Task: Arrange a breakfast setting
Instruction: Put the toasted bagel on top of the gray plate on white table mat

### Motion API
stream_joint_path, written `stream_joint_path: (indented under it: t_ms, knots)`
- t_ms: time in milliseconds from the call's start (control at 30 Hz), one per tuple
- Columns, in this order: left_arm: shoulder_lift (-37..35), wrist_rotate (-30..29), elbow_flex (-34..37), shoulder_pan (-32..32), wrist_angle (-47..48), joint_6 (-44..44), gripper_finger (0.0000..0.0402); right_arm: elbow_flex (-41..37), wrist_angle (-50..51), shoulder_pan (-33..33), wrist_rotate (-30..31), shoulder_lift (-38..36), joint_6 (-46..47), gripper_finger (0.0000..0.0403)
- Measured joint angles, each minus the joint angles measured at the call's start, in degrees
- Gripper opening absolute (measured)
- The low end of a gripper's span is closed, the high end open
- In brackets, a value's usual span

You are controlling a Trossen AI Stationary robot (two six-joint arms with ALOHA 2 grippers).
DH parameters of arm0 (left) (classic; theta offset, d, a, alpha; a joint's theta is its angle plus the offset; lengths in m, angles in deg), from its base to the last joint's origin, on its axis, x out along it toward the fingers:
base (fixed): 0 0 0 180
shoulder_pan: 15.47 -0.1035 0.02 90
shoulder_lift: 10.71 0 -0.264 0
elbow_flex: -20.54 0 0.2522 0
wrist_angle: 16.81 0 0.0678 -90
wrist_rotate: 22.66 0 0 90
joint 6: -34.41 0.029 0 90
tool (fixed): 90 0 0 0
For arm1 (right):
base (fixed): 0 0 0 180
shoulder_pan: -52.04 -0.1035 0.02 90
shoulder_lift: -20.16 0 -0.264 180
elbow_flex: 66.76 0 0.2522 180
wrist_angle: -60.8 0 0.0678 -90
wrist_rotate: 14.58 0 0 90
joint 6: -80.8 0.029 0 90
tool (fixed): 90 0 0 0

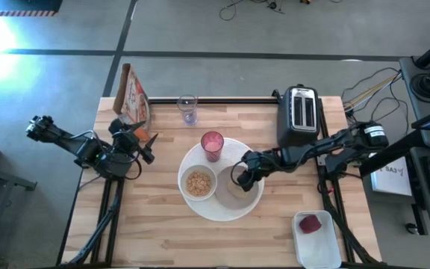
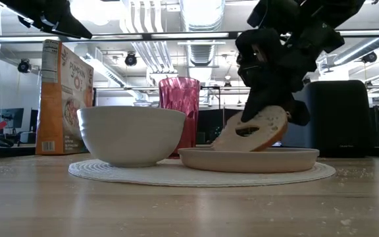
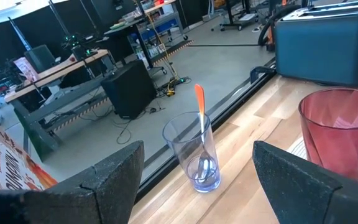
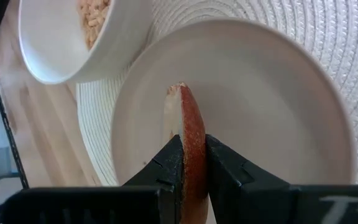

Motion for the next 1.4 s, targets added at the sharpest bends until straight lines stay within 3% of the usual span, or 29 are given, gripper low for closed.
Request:
stream_joint_path:
  t_ms: [500,833,1400]
  knots:
    - [0.0,0.0,0.02,-0.01,0.01,0.0,0.0283,0.0,-0.14,0.16,-0.04,-0.19,0.86,0.006]
    - [0.02,0.0,0.04,0.01,0.01,0.0,0.0283,0.0,-0.18,0.15,0.0,-0.2,0.97,0.0037]
    - [0.02,-1.37,0.76,-0.05,0.14,-0.15,0.0283,0.0,-0.05,0.94,1.21,0.06,-2.64,0.0142]
